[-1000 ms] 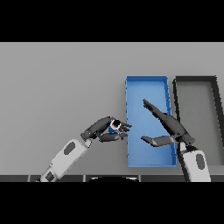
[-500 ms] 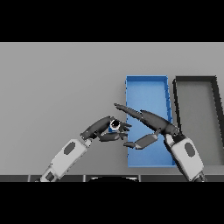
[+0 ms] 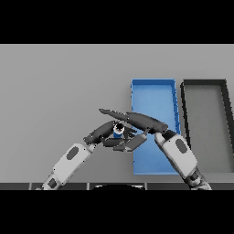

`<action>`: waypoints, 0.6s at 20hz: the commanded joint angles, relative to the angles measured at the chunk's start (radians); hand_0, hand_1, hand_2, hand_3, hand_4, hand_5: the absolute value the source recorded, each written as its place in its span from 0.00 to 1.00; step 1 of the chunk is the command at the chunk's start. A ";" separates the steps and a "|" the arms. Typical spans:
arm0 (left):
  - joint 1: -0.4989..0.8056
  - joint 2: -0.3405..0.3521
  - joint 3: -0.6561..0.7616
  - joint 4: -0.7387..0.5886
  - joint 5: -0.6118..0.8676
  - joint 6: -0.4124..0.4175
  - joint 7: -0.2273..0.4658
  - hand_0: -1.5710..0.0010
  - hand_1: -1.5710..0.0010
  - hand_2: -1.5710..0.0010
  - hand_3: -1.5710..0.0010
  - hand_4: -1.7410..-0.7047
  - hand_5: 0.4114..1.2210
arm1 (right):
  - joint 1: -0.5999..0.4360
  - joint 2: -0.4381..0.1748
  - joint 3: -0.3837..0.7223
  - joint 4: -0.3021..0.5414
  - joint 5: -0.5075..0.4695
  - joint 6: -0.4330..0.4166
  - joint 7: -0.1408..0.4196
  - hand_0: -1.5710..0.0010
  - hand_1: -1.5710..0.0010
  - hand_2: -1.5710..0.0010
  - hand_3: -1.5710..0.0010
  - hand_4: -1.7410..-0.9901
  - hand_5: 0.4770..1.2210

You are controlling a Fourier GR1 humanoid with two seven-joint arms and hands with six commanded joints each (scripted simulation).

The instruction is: Pick up the blue pipe and place it into the blue bin.

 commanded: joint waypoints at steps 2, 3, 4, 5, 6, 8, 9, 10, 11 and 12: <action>0.001 0.002 0.004 0.001 0.014 -0.015 0.002 0.00 0.00 0.00 0.06 0.02 1.00 | -0.054 0.026 0.004 0.047 0.004 0.004 0.018 0.99 0.98 0.96 0.99 0.67 0.05; -0.006 0.002 0.003 0.002 0.014 -0.023 -0.003 0.00 0.00 0.00 0.11 0.02 1.00 | -0.067 0.033 0.008 0.057 -0.001 0.012 0.022 0.97 0.95 0.93 0.97 0.63 0.06; -0.025 -0.002 0.002 0.016 -0.017 -0.016 -0.025 0.05 0.11 0.13 0.27 0.11 1.00 | -0.081 0.041 0.014 0.070 -0.002 0.020 0.030 0.91 0.89 0.88 0.93 0.58 0.06; -0.027 0.017 -0.011 -0.004 -0.060 0.009 0.019 0.21 0.29 0.30 0.41 0.12 1.00 | -0.089 0.049 0.019 0.084 0.002 0.029 0.032 0.82 0.80 0.79 0.85 0.52 0.07; -0.031 0.040 -0.020 -0.012 -0.099 0.016 0.028 0.37 0.43 0.44 0.53 0.15 1.00 | -0.087 0.048 0.023 0.080 -0.008 0.043 0.030 0.70 0.68 0.68 0.76 0.47 0.08; -0.033 0.033 -0.016 -0.017 -0.107 0.029 0.016 0.43 0.45 0.46 0.58 0.10 1.00 | -0.105 0.058 0.031 0.085 -0.033 0.052 0.049 0.44 0.44 0.44 0.55 0.32 0.13; -0.022 0.012 -0.013 -0.021 -0.091 0.037 0.005 0.34 0.36 0.37 0.60 0.08 0.96 | -0.104 0.060 0.026 0.094 -0.059 0.052 0.063 0.36 0.35 0.35 0.47 0.27 0.17; -0.009 -0.001 -0.003 -0.019 -0.062 0.035 0.001 0.28 0.29 0.30 0.63 0.06 0.97 | -0.109 0.073 0.030 0.106 -0.068 0.045 0.072 0.28 0.28 0.28 0.38 0.30 0.23; -0.002 -0.002 0.005 -0.023 -0.037 0.019 -0.013 0.22 0.23 0.24 0.67 0.05 0.98 | -0.100 0.070 0.024 0.094 -0.087 0.040 0.071 0.23 0.22 0.22 0.30 0.33 0.31; 0.008 -0.006 0.008 -0.023 -0.024 0.010 -0.021 0.18 0.18 0.19 0.66 0.04 0.98 | -0.085 0.082 0.027 0.090 -0.076 0.030 0.047 0.18 0.18 0.18 0.24 0.35 0.45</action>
